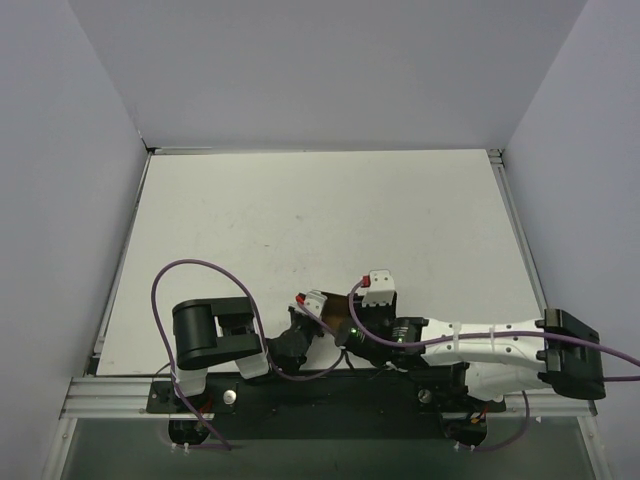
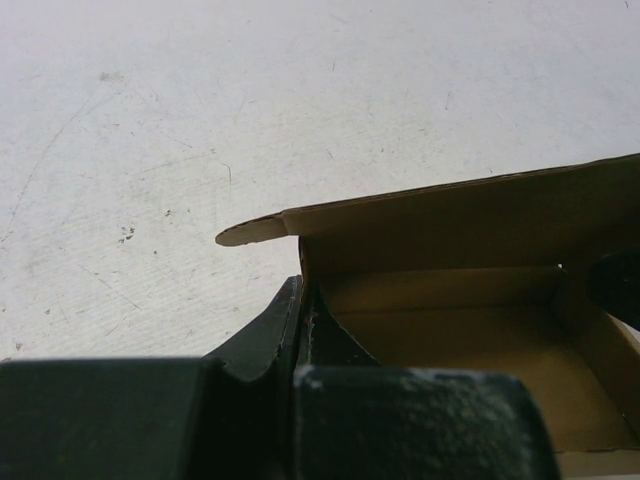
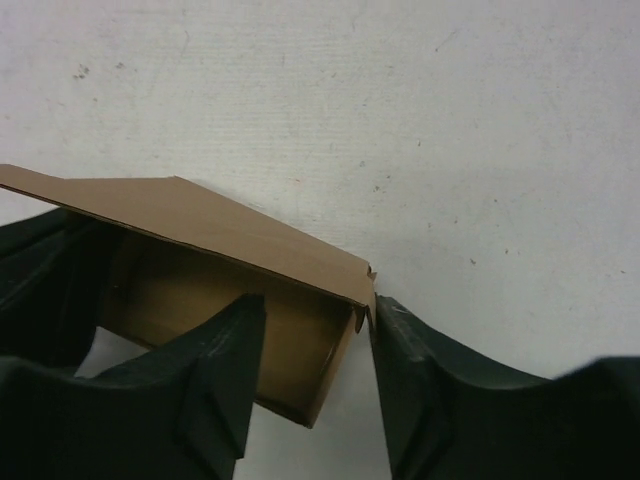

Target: Fold the paper box

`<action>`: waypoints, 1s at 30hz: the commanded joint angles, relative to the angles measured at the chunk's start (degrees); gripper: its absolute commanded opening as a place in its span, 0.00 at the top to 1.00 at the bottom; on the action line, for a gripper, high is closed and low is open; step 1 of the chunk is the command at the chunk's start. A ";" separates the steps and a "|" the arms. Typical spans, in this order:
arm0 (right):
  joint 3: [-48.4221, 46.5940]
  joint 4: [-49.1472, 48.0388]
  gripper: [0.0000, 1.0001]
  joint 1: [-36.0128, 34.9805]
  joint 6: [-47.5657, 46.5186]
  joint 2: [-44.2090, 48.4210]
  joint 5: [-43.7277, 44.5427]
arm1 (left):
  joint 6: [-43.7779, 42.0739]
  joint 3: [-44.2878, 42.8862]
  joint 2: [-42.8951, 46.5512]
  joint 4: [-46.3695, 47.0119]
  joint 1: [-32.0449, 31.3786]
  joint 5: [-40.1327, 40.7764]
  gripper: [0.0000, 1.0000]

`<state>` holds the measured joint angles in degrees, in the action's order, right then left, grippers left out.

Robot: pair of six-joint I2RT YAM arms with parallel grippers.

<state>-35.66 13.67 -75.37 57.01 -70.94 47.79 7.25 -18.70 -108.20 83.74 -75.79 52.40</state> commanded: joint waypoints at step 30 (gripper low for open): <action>-10.39 30.54 0.36 -13.40 11.72 13.46 19.18 | -4.43 11.05 13.69 3.36 -4.37 -2.56 0.42</action>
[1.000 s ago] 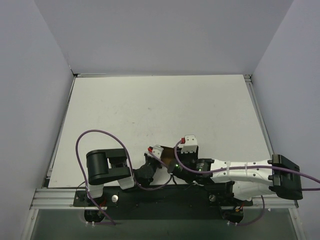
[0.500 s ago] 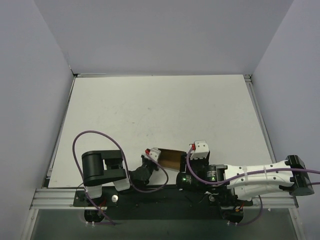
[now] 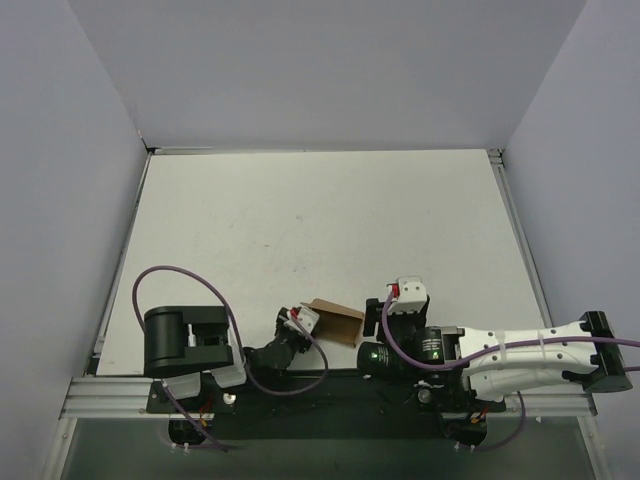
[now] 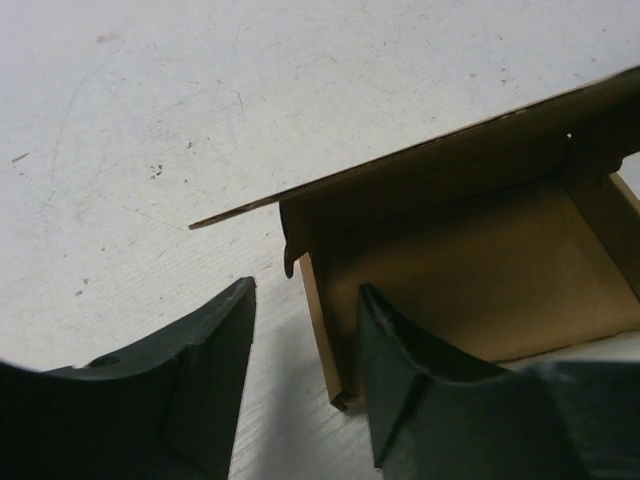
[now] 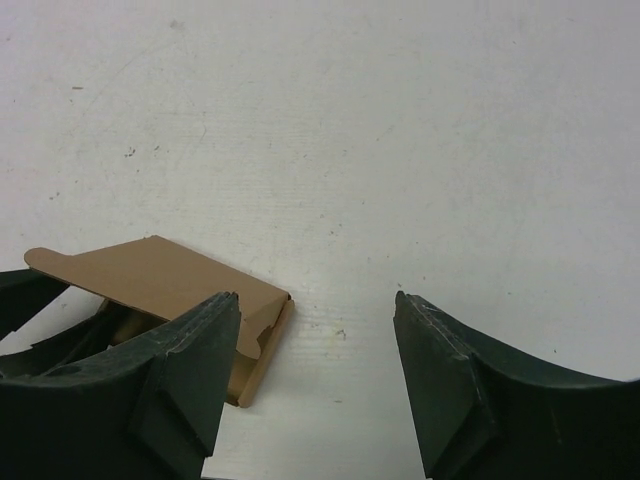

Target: Fold the paper box

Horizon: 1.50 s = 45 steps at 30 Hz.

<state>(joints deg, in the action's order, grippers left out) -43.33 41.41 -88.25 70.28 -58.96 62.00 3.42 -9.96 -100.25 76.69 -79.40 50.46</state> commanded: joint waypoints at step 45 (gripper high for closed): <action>-2.37 -28.76 0.50 13.19 -25.02 -11.97 -20.34 | 31.02 -12.82 40.57 -57.55 34.92 -56.78 0.22</action>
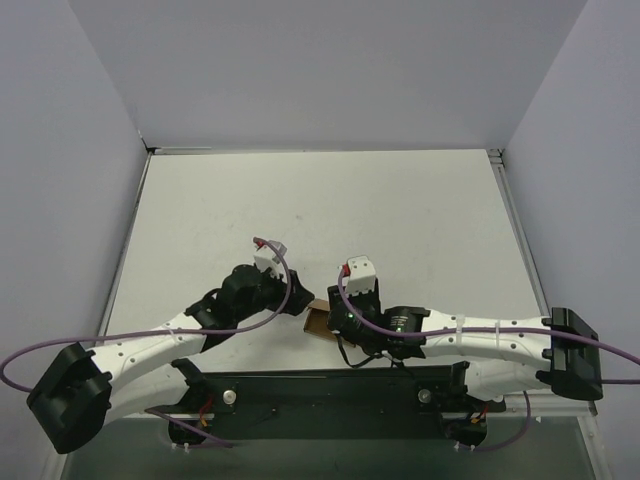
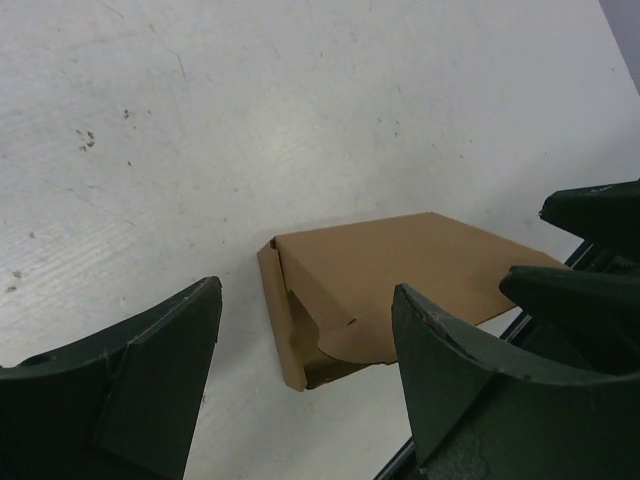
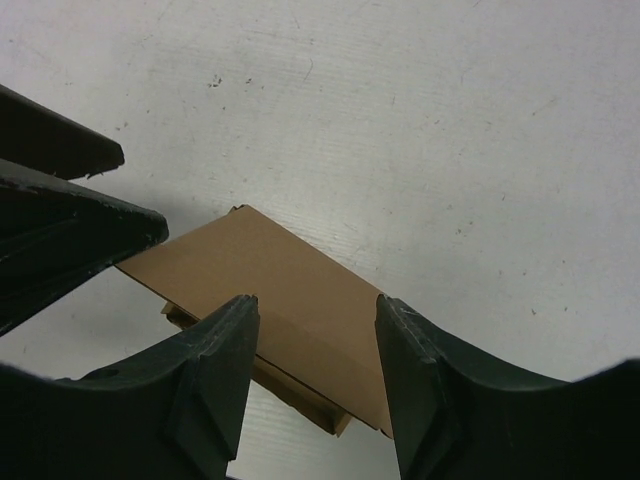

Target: Fold the paper box

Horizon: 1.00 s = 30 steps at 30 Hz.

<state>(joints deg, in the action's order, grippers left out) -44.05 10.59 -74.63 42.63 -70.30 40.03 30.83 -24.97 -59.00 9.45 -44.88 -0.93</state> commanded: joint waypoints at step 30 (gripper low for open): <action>-1.04 7.08 0.59 -1.84 7.64 -10.12 -3.11 | 5.64 14.42 -12.89 27.10 -2.93 -3.91 0.43</action>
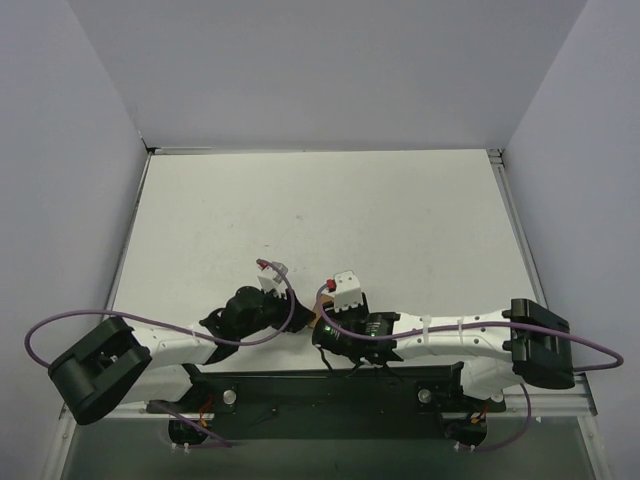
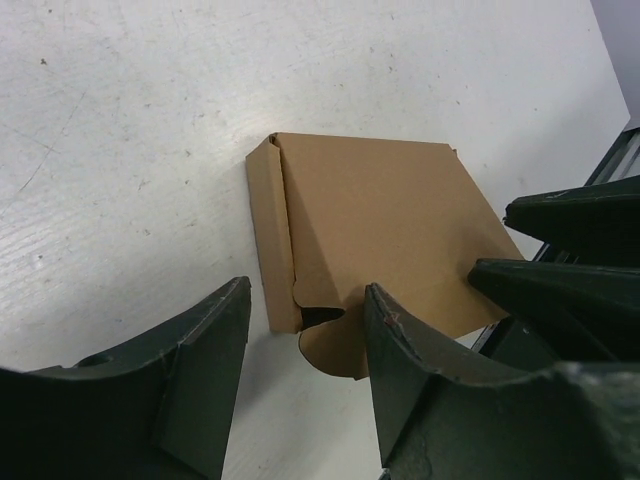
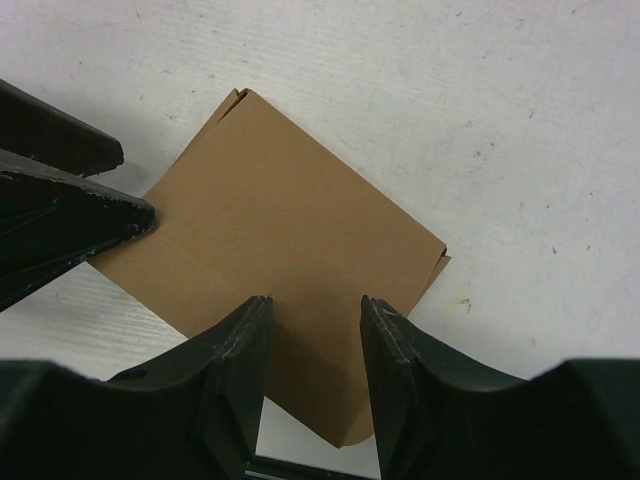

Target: Fold the paper box

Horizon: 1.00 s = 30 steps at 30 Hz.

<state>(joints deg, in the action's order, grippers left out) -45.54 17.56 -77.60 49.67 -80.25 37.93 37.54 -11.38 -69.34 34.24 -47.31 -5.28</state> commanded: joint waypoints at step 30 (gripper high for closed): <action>7.74 -1.56 0.41 14.74 2.71 12.73 -14.37 | -2.38 -8.57 -3.26 -6.02 -2.61 0.88 0.30</action>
<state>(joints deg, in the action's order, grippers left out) -40.45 14.35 -67.68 50.76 -72.86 29.10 36.84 -16.91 -73.41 30.74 -49.76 -5.85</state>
